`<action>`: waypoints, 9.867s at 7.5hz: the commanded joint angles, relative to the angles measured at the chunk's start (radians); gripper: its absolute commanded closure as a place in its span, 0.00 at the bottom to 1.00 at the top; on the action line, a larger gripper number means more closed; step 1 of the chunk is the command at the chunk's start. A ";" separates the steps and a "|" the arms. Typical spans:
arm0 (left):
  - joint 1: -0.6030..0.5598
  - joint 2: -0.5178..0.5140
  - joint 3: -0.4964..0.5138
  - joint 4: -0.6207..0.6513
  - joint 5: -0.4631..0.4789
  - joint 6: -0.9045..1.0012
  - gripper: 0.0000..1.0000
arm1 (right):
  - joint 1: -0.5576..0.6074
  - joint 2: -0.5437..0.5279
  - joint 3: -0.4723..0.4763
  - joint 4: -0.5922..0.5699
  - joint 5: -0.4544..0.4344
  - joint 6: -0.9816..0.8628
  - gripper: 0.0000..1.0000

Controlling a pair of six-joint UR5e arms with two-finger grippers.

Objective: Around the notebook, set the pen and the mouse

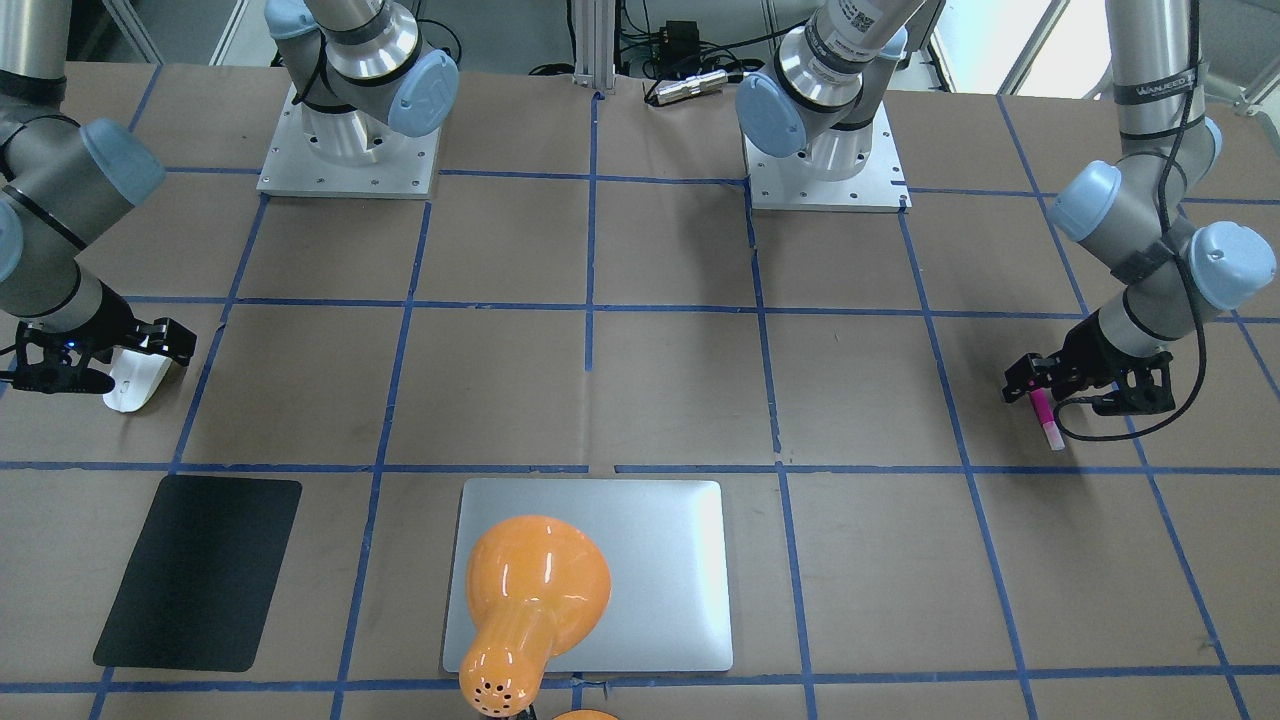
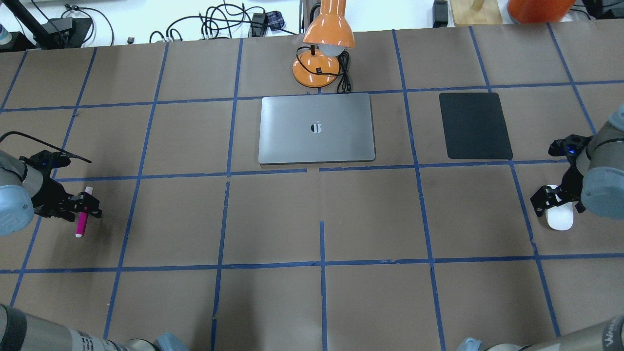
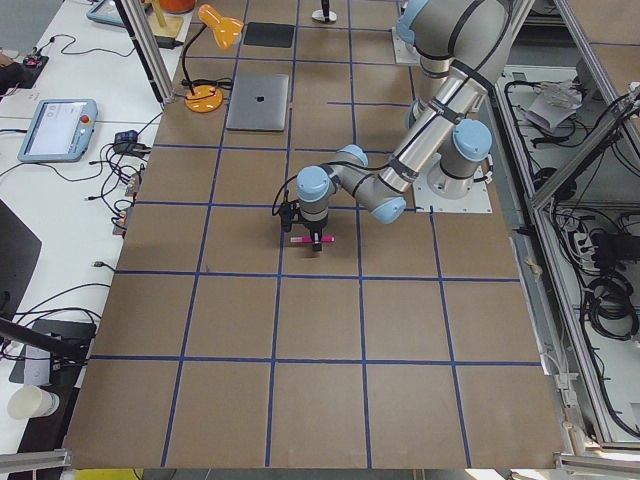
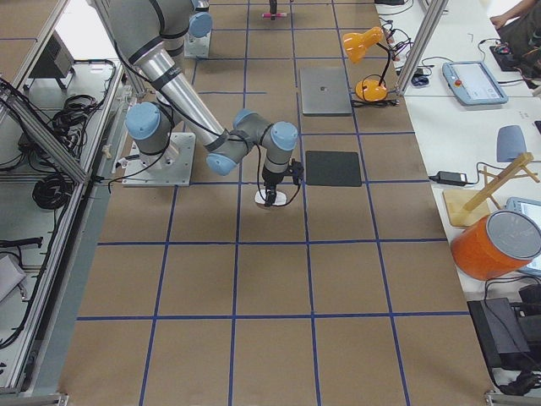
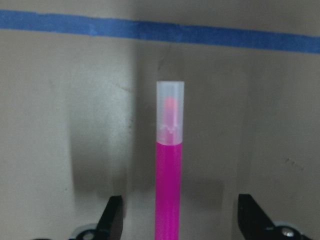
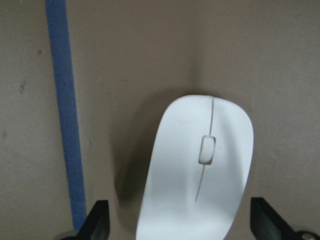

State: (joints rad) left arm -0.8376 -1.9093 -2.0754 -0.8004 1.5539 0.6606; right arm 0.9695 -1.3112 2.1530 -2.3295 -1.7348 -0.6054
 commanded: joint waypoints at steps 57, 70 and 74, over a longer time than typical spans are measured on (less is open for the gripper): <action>-0.700 0.394 0.420 -0.643 0.006 -0.697 0.00 | 0.617 -0.134 -0.722 0.765 0.142 0.589 0.00; -0.686 0.400 0.422 -0.646 0.003 -0.697 0.00 | 0.607 -0.129 -0.720 0.776 0.152 0.590 0.00; -0.686 0.400 0.422 -0.646 0.003 -0.697 0.00 | 0.607 -0.128 -0.719 0.780 0.149 0.592 0.00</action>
State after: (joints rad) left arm -1.5232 -1.5094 -1.6537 -1.4459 1.5570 -0.0368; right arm 1.5770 -1.4413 1.4338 -1.5513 -1.5865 -0.0139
